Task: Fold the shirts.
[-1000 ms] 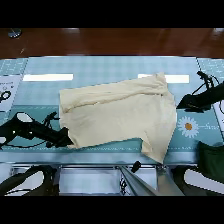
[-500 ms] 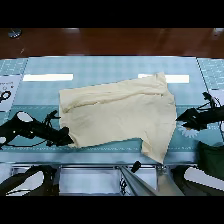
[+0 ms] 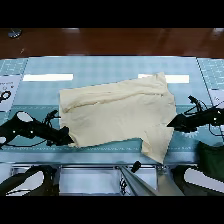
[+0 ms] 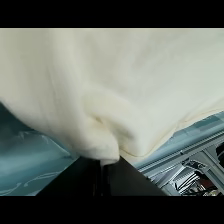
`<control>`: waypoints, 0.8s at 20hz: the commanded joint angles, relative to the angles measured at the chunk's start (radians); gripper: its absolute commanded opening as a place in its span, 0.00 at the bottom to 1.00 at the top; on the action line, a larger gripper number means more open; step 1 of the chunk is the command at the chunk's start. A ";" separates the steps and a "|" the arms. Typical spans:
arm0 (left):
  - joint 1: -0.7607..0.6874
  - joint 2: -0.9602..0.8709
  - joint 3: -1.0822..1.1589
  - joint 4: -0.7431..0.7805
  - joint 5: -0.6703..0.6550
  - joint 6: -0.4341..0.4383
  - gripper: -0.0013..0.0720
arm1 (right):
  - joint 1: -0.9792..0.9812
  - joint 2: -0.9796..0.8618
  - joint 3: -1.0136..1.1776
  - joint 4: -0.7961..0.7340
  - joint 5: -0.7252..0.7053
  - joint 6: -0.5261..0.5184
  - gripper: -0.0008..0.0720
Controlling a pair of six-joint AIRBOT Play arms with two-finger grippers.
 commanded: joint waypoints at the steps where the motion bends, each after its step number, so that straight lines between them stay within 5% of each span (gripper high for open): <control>1: 0.018 0.001 0.019 0.002 0.050 0.007 0.05 | 0.082 -0.001 -0.008 -0.008 -0.072 0.031 0.42; 3: 0.048 0.001 0.057 0.002 0.047 0.007 0.05 | 0.113 0.000 -0.003 -0.005 -0.058 0.031 0.12; 4: 0.064 0.001 0.084 0.002 0.039 0.007 0.05 | 0.116 0.001 0.009 0.002 -0.049 0.031 0.06; 8: 0.098 0.011 0.255 0.002 0.001 0.103 0.05 | 0.116 0.034 0.146 0.166 -0.083 0.023 0.07; 11: 0.096 0.011 0.394 -0.016 0.041 0.097 0.05 | 0.122 0.029 0.279 0.296 -0.246 0.058 0.06; 16: 0.039 -0.043 0.467 -0.025 0.240 0.053 0.05 | 0.237 -0.155 0.552 0.240 -0.338 0.126 0.06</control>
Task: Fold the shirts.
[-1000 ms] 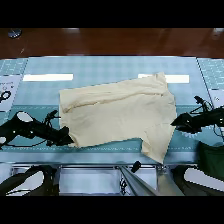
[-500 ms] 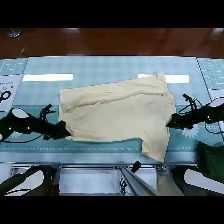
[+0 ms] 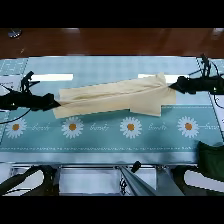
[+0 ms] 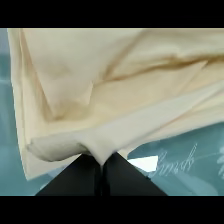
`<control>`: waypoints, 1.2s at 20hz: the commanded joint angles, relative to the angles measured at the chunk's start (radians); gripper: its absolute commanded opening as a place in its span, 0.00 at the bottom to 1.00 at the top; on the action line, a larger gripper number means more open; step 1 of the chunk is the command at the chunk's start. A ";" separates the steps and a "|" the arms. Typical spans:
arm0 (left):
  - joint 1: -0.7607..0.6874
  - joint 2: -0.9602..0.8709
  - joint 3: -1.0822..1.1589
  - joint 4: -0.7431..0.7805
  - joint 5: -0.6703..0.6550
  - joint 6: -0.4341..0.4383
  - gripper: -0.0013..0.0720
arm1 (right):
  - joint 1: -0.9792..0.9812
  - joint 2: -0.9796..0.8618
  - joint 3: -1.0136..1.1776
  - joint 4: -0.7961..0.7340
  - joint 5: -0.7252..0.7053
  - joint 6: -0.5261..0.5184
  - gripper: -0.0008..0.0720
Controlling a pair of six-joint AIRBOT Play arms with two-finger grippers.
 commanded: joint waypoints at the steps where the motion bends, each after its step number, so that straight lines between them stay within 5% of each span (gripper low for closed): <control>1: -0.027 -0.059 0.053 -0.008 0.117 -0.030 0.05 | 0.071 -0.150 0.195 -0.033 -0.086 0.085 0.06; 8: -0.025 -0.291 0.220 -0.008 0.124 -0.027 0.05 | 0.079 -0.422 0.468 -0.025 -0.089 0.167 0.06; 14: -0.038 -0.449 0.327 -0.049 0.056 -0.029 0.09 | 0.079 -0.504 0.476 -0.027 -0.031 0.179 0.07; 15: -0.039 -0.465 0.327 -0.048 0.024 -0.029 0.21 | 0.078 -0.510 0.476 -0.028 -0.025 0.178 0.15; 17: -0.030 -0.477 0.327 -0.030 -0.052 -0.025 0.40 | 0.069 -0.501 0.476 -0.028 -0.023 0.164 0.51; 18: -0.021 -0.474 0.327 -0.004 -0.089 -0.026 0.49 | 0.056 -0.488 0.476 -0.035 -0.020 0.146 0.62; 24: 0.050 -0.364 0.327 0.016 -0.170 -0.014 0.49 | -0.060 -0.395 0.477 -0.368 0.160 0.187 0.85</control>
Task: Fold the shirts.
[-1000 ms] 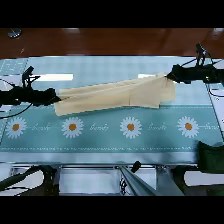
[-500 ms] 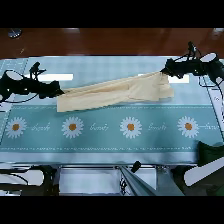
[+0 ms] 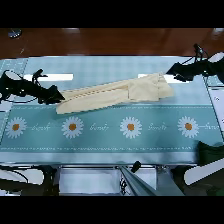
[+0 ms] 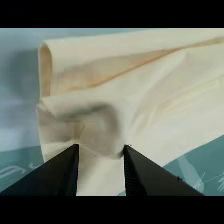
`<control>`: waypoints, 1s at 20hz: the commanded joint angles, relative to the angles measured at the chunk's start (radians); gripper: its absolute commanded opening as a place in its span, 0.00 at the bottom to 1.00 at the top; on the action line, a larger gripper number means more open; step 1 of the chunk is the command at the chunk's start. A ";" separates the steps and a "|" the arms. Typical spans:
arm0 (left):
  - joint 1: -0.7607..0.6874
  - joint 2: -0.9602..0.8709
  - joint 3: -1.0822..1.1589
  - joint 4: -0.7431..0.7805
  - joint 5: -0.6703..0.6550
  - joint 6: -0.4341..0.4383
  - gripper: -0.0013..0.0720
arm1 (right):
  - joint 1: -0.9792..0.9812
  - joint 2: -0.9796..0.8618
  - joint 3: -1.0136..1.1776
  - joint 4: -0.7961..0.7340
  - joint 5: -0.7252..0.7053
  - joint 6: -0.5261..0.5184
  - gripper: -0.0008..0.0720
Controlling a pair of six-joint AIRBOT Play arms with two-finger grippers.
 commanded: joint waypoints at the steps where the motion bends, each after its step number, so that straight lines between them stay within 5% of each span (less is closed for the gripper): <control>1: 0.023 0.083 0.002 0.007 -0.027 0.006 0.49 | -0.078 0.013 0.001 -0.107 0.147 0.005 0.85; 6: 0.021 0.193 0.002 0.007 -0.019 0.005 0.49 | -0.116 -0.091 0.001 0.198 0.269 -0.066 0.85; 14: 0.021 0.218 0.002 -0.033 -0.011 0.002 0.44 | 0.069 -0.192 0.001 0.251 0.235 -0.098 0.80; 17: 0.021 0.218 0.002 -0.045 -0.003 0.003 0.32 | 0.101 -0.173 0.001 0.253 0.213 -0.098 0.08; 20: 0.017 0.218 0.002 -0.080 0.003 0.002 0.17 | 0.100 -0.089 0.001 0.243 0.218 -0.099 0.07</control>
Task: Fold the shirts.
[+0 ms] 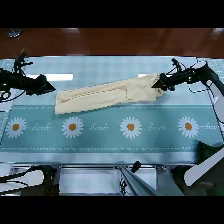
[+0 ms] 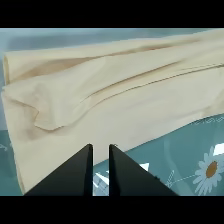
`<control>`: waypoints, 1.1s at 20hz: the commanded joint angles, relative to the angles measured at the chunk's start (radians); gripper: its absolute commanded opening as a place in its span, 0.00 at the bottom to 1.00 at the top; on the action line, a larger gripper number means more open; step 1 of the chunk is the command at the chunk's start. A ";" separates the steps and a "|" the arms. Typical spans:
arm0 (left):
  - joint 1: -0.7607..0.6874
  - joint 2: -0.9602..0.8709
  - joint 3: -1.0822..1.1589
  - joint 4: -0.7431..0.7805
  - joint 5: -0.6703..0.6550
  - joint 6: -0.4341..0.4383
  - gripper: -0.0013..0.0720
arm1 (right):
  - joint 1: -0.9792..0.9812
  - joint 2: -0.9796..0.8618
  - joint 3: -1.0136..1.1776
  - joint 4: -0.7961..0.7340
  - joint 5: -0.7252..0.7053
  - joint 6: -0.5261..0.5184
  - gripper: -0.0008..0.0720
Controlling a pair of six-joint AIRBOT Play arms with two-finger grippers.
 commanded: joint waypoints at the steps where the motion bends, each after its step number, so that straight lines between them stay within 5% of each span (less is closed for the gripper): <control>1: -0.012 0.003 0.001 -0.056 0.019 0.000 0.16 | 0.014 0.098 0.001 -0.019 0.001 -0.002 0.07; 5: -0.153 0.023 0.001 -0.150 0.119 0.000 0.04 | 0.062 0.283 0.001 -0.101 0.031 0.026 0.07; 12: -0.539 0.081 -0.002 -0.162 0.337 -0.061 0.04 | 0.226 0.523 0.001 -0.403 0.098 0.143 0.07; 22: -0.842 -0.027 -0.014 -0.166 0.499 -0.190 0.05 | 0.396 0.763 0.001 -0.654 0.267 0.275 0.07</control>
